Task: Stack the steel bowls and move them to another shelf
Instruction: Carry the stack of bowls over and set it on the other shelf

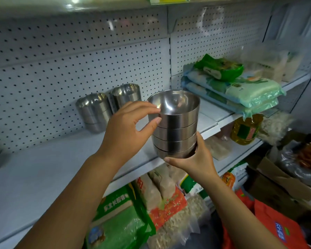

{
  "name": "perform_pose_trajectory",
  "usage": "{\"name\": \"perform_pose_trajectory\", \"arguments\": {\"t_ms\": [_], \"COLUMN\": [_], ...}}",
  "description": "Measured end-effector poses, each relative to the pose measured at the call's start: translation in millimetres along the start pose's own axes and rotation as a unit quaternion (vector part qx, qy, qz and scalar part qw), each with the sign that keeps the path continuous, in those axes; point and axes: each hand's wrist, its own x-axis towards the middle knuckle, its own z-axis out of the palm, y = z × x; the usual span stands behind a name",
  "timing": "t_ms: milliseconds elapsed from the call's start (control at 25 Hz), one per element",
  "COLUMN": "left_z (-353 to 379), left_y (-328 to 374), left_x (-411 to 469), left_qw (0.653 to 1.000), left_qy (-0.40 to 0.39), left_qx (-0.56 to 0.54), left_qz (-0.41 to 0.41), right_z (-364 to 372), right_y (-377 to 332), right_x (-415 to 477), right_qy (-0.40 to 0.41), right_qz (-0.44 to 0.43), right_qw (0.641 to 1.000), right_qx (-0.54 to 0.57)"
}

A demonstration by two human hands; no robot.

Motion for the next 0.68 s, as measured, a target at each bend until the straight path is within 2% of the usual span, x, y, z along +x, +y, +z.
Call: {"name": "perform_pose_trajectory", "arguments": {"t_ms": [280,400,680], "left_z": [28.4,42.5,72.9], "left_y": [-74.9,-96.4,-127.4], "left_x": [65.4,69.5,82.1], "left_qw": [0.997,0.997,0.998], "left_qy": [-0.051,-0.052,-0.058], "left_qx": [0.006,-0.009,0.009], "left_qz": [0.064,0.055,0.036], "right_z": [24.1,26.9,40.5], "right_y": [25.9,35.9,52.8], "right_x": [74.7,89.7,127.0], "right_qy": [0.073,0.089,0.064], "right_qz": [0.009,0.011,0.046], "right_qw": [0.996,0.994,0.992], "right_qx": [-0.047,-0.070,-0.099]}}
